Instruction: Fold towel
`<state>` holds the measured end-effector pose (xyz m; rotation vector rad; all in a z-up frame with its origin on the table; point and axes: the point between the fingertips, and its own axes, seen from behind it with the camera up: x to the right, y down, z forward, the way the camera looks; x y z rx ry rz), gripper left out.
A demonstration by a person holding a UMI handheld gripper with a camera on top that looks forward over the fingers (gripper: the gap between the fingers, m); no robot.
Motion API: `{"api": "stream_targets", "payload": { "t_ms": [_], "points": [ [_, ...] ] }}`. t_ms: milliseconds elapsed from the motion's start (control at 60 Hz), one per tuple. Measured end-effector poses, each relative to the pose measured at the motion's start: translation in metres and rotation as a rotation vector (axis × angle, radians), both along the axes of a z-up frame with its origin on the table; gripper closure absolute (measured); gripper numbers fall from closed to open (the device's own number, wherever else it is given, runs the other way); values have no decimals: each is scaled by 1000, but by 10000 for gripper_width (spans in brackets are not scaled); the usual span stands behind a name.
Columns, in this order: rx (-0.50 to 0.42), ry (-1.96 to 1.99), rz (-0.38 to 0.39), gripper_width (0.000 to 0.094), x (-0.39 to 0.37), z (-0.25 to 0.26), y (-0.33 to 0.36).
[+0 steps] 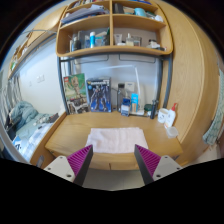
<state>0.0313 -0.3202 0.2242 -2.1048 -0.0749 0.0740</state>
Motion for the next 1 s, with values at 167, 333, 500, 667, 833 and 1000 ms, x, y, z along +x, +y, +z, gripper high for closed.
{"api": "stream_targets", "payload": {
  "t_ms": [167, 333, 500, 667, 833, 1000],
  "points": [
    [-92, -32, 50, 92, -33, -68, 18],
    [-168, -7, 91, 90, -96, -124, 57],
    [-197, -26, 100, 79, -142, -165, 126],
    [-246, -73, 58, 104, -156, -202, 193],
    [-320, -98, 12, 263, -159, -236, 228],
    [-305, -167, 3, 621, -152, -241, 234]
  ]
}}
